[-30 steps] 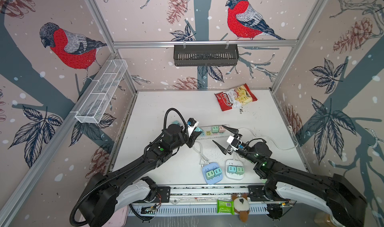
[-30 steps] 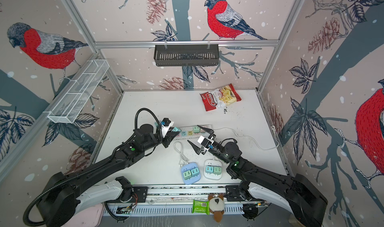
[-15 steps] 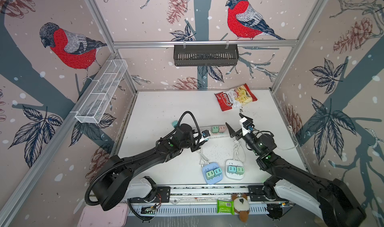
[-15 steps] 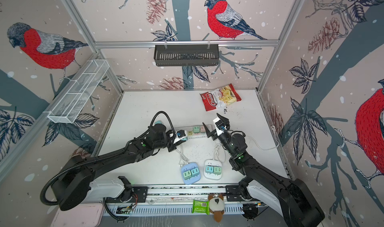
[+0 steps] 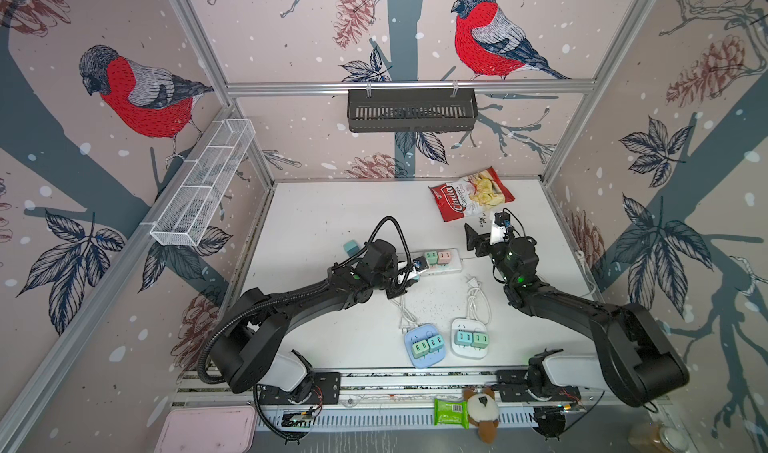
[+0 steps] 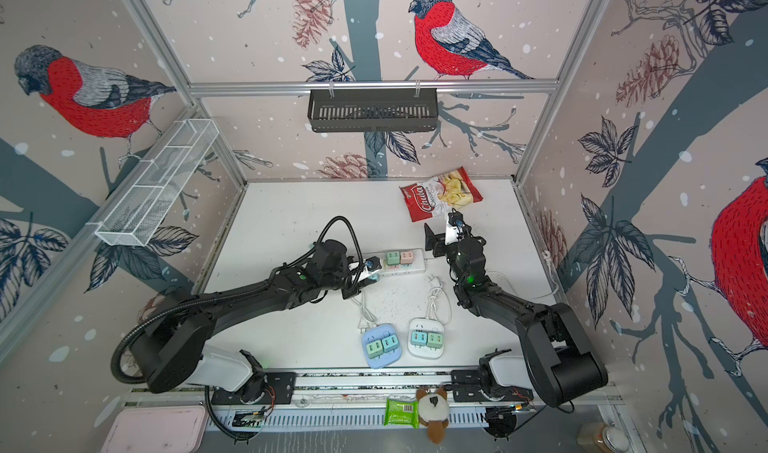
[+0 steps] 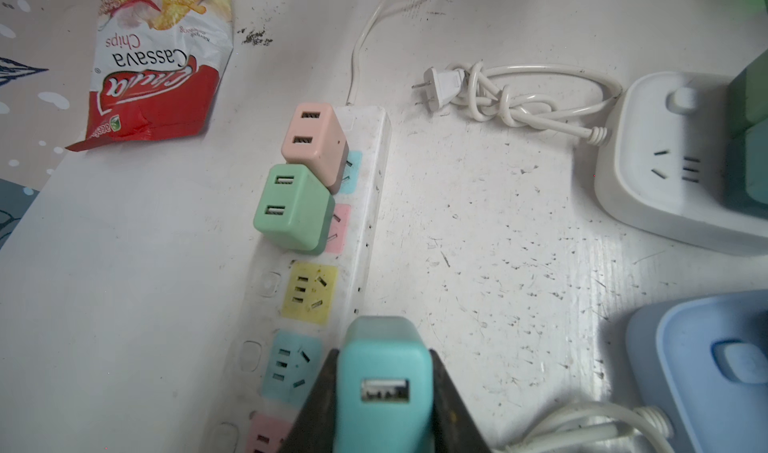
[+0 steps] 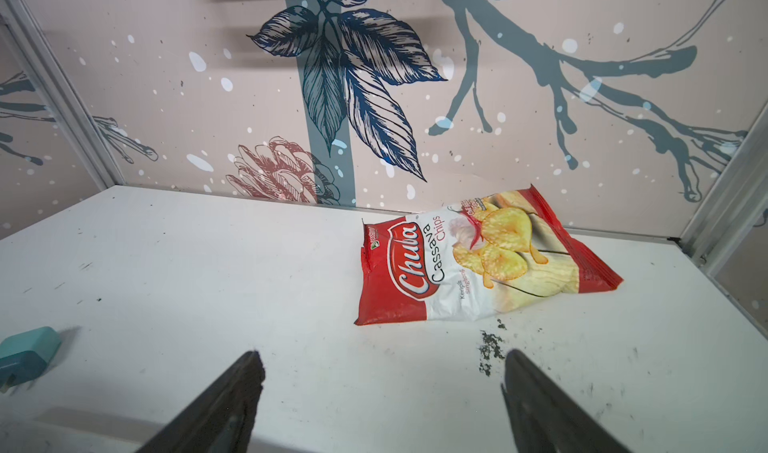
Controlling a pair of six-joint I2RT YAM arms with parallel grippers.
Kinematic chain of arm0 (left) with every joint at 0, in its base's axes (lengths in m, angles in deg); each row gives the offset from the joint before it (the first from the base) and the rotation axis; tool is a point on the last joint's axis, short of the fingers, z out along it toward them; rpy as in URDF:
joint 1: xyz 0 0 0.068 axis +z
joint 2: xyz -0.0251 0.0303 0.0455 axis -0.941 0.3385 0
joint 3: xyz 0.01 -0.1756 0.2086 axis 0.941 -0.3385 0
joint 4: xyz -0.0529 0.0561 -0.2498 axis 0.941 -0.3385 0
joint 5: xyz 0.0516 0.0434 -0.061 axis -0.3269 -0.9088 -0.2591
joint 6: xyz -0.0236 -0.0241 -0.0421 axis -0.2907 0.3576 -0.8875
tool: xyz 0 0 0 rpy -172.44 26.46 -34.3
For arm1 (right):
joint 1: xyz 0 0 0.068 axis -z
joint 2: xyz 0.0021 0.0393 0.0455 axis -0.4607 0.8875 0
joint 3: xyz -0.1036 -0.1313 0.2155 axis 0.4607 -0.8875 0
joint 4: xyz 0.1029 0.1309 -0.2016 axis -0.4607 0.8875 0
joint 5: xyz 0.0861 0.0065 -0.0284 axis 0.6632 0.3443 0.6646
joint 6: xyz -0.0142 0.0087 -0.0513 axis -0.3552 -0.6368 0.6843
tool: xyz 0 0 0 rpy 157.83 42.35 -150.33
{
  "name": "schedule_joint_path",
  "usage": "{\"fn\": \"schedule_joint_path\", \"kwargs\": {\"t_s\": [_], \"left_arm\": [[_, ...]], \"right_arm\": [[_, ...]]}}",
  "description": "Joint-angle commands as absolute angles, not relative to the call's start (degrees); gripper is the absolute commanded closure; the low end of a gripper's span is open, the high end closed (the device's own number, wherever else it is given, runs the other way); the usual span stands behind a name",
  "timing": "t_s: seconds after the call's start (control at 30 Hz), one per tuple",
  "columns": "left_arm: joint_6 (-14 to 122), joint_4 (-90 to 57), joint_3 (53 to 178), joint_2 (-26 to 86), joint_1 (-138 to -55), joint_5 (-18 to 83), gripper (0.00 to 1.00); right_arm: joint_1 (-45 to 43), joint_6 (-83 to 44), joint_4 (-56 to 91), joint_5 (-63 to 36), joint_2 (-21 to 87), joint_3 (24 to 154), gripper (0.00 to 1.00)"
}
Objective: Insert the plug
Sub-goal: 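Lower the teal charger into the strip socket next to the mint-green charger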
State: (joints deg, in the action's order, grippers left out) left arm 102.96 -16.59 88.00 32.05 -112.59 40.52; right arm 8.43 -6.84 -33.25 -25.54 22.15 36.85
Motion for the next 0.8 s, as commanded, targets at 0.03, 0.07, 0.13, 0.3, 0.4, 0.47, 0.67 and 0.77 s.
{"fn": "schedule_joint_path", "kwargs": {"t_s": [0.03,0.07,0.13,0.3,0.4,0.47,0.67,0.77], "left_arm": [[106.5,-18.9,91.0,34.5,-112.1,38.8,1.00],[107.0,-19.1,91.8,35.3,-111.5,38.7,1.00],[108.1,-19.9,93.6,36.8,-109.3,39.9,1.00],[111.0,-22.9,99.4,41.5,-105.7,44.0,1.00],[112.2,-25.0,102.7,44.1,-105.7,44.7,1.00],[113.1,-25.6,103.7,45.0,-105.7,45.5,1.00],[114.2,-27.7,105.9,47.2,-105.7,46.4,1.00],[114.8,-28.7,106.5,48.0,-105.7,45.7,1.00]], "right_arm": [[9.4,-10.1,-37.9,-28.6,25.2,37.5,0.08],[9.8,-10.5,-37.1,-29.1,26.4,38.5,0.08],[10.4,-11.3,-35.5,-29.6,28.2,40.2,0.08],[10.6,-11.6,-36.6,-29.8,28.4,39.7,0.08],[11.5,-12.6,-38.1,-28.8,28.2,38.9,0.07],[11.8,-12.9,-37.8,-28.3,28.5,39.0,0.07],[12.1,-13.2,-37.3,-28.3,28.9,39.6,0.07],[12.1,-13.3,-36.8,-28.4,28.9,39.8,0.07]]}}
